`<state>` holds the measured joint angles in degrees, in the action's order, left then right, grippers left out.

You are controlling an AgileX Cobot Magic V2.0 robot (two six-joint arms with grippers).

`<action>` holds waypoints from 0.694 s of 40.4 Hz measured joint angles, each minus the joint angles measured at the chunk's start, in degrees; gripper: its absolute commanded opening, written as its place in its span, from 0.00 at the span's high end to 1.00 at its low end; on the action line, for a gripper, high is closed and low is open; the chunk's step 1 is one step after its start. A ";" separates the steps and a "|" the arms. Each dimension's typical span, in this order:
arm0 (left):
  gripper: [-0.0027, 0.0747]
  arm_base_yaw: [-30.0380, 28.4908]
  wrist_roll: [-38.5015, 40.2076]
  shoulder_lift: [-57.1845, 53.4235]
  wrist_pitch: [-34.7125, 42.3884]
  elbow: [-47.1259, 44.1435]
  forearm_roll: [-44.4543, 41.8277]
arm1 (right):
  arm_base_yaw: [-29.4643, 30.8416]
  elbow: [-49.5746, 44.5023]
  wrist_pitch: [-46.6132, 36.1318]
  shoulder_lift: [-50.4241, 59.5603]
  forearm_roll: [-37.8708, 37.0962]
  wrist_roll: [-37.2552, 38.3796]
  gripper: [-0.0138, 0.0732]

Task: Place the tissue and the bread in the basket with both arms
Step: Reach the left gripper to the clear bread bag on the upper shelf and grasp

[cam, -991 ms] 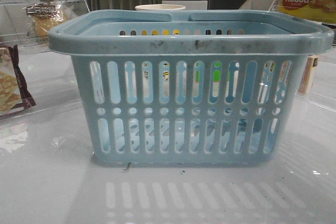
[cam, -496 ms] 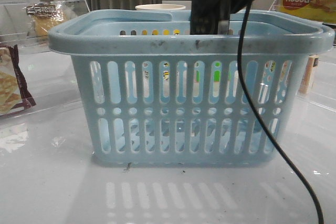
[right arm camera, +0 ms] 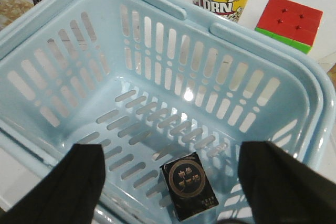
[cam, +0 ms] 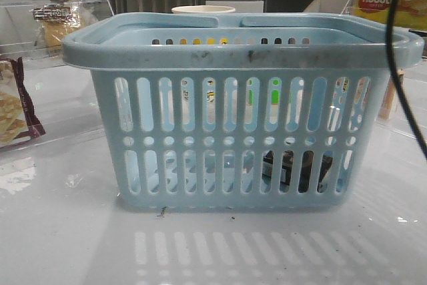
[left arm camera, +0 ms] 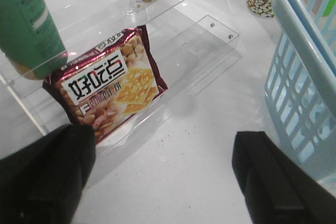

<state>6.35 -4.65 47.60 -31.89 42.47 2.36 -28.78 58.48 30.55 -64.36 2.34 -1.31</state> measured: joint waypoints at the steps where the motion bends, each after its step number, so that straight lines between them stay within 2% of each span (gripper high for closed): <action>1: 0.18 0.00 0.00 1.36 0.61 0.88 0.00 | 0.00 -0.47 0.12 1.10 0.00 0.00 0.13; 17: 0.19 0.08 0.00 33.10 6.23 21.92 -0.88 | 0.00 -2.98 3.51 10.88 -0.09 0.00 0.13; 28: 0.19 -1.49 0.00 52.96 6.46 39.57 -1.22 | 0.00 -3.02 3.64 11.29 -0.31 0.00 0.13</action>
<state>4.86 -4.65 100.57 -25.43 82.04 1.14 -28.78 55.46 34.19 -53.07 2.03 -1.31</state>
